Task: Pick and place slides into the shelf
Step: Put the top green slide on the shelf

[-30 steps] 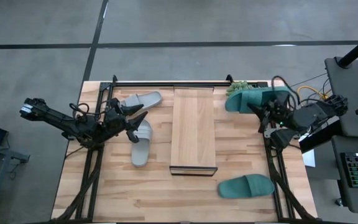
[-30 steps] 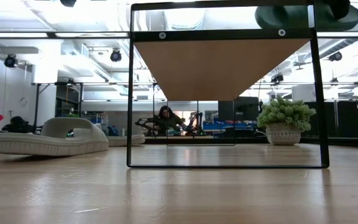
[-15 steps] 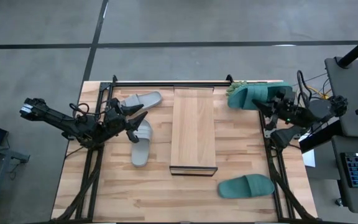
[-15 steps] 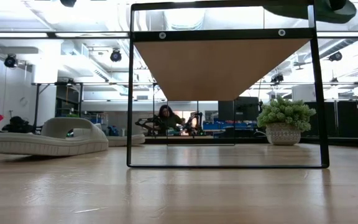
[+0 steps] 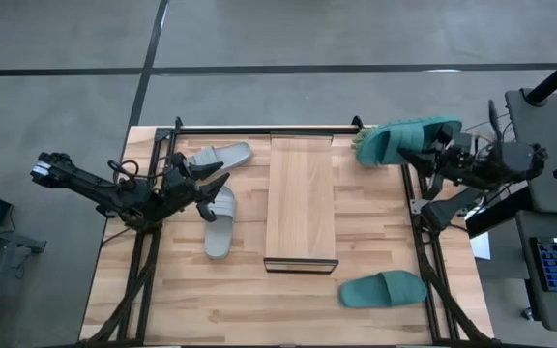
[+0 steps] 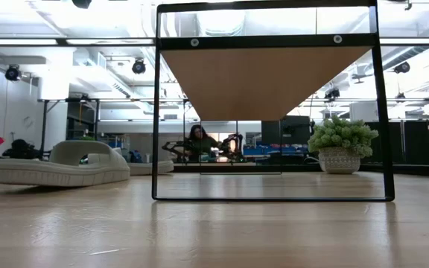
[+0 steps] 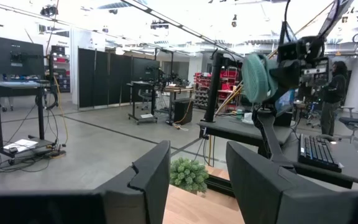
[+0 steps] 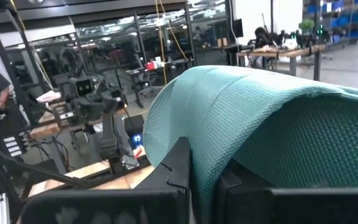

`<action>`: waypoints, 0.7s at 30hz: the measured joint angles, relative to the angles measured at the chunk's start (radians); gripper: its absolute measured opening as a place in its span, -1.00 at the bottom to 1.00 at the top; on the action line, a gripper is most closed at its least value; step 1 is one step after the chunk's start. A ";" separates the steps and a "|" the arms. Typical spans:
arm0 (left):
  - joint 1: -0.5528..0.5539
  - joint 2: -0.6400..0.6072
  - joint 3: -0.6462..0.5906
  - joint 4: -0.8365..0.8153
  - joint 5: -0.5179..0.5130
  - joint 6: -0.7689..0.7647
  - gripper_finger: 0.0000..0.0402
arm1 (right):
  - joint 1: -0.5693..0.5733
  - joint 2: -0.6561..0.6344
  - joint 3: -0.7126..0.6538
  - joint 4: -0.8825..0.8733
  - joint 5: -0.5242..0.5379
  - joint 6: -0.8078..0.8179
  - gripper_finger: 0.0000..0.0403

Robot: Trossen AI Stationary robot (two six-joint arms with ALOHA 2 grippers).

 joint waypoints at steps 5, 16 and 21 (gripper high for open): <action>0.000 0.000 0.000 0.000 0.000 0.000 -0.30 | 0.000 0.040 0.111 -0.039 -0.001 -0.055 -0.95; 0.000 0.000 0.000 0.000 0.000 0.000 -0.30 | 0.000 0.085 0.231 -0.060 -0.004 -0.139 -0.95; 0.000 0.000 0.000 0.000 0.000 0.000 -0.30 | 0.000 0.108 0.270 -0.088 0.003 -0.142 -0.95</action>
